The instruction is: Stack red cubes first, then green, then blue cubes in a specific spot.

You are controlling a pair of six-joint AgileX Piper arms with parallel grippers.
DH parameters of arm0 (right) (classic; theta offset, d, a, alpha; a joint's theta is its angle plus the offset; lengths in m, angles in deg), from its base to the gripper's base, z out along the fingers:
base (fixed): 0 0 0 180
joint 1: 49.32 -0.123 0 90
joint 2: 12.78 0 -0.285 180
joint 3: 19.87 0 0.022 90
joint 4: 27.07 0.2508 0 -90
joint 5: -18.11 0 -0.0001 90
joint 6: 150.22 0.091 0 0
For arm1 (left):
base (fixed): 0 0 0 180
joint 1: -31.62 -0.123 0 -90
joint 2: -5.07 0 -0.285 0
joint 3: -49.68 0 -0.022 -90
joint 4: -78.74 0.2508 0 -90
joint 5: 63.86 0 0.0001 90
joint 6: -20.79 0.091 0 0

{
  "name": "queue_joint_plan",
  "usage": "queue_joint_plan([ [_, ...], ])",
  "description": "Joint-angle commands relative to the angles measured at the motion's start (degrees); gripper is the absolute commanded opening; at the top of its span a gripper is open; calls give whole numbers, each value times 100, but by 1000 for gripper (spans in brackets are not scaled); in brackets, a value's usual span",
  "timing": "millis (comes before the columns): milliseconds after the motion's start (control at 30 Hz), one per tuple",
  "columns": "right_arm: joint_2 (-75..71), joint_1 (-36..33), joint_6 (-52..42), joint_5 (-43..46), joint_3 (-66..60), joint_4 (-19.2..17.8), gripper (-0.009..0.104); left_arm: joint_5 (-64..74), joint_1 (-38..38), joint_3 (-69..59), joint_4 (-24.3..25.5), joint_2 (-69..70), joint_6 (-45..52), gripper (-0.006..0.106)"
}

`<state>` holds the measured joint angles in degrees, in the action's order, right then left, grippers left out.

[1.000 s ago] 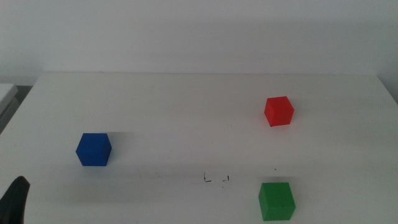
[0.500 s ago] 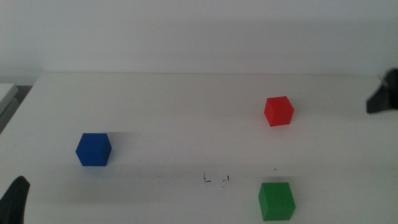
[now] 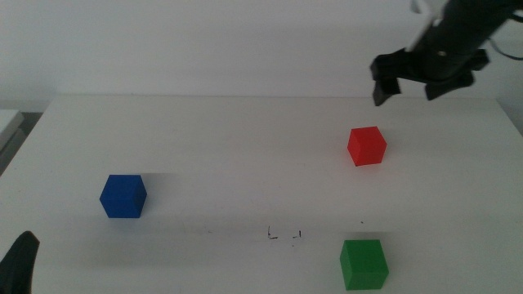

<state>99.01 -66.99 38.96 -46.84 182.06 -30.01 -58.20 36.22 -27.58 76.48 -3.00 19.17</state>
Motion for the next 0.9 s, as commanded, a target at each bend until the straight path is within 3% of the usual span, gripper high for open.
queue_joint_plan([
  [0, 471, -10, 21, -181, 494, -70, 92, -77, 3, 4, -14, 29, -13, 94],
  [400, 1868, 122, -15, 267, 1129, -16, 92, -77, 3, 4, -14, 29, -13, 94],
  [867, 2347, 173, 147, 852, 1129, -34, 92, -77, 3, 4, -14, 29, -13, 94],
])
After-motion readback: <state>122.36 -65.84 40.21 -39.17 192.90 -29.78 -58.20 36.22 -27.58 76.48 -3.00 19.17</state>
